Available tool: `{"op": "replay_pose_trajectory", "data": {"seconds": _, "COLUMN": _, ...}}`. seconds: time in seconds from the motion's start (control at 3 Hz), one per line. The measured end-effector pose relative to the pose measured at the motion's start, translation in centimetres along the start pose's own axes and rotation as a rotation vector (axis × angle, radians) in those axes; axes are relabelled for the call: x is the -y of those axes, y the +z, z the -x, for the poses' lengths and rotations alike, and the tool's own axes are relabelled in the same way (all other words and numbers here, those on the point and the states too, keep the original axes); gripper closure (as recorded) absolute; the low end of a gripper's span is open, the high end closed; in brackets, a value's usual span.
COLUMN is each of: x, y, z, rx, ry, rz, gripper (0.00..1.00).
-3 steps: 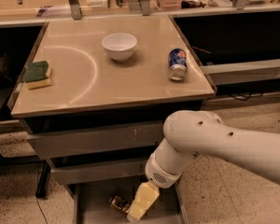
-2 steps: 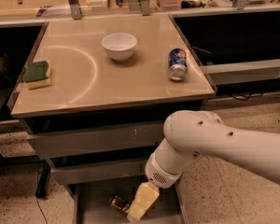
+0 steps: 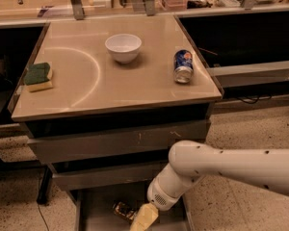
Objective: Pick orange can from bottom drawer and place on counter
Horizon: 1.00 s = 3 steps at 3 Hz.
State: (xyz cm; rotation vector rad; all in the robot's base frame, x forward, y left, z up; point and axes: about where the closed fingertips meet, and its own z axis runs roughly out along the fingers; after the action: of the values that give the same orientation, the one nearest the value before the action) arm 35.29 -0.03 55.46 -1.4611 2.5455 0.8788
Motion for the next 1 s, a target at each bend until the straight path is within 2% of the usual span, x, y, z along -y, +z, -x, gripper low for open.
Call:
{"op": "replay_pose_trajectory", "data": {"seconds": 0.33, "x": 2.4, "y": 5.7, "z": -2.3, "rx": 0.033, "ry": 0.054, "rz": 0.041, "gripper": 0.0}}
{"op": "replay_pose_trajectory", "data": {"seconds": 0.67, "x": 4.1, "y": 9.8, "z": -3.6, "rx": 0.036, "ry": 0.107, "rz": 0.106, "gripper": 0.0}}
{"op": "replay_pose_trajectory", "data": {"seconds": 1.0, "x": 3.8, "y": 10.8, "z": -4.1, "rx": 0.032, "ry": 0.12, "rz": 0.129, "gripper": 0.0}}
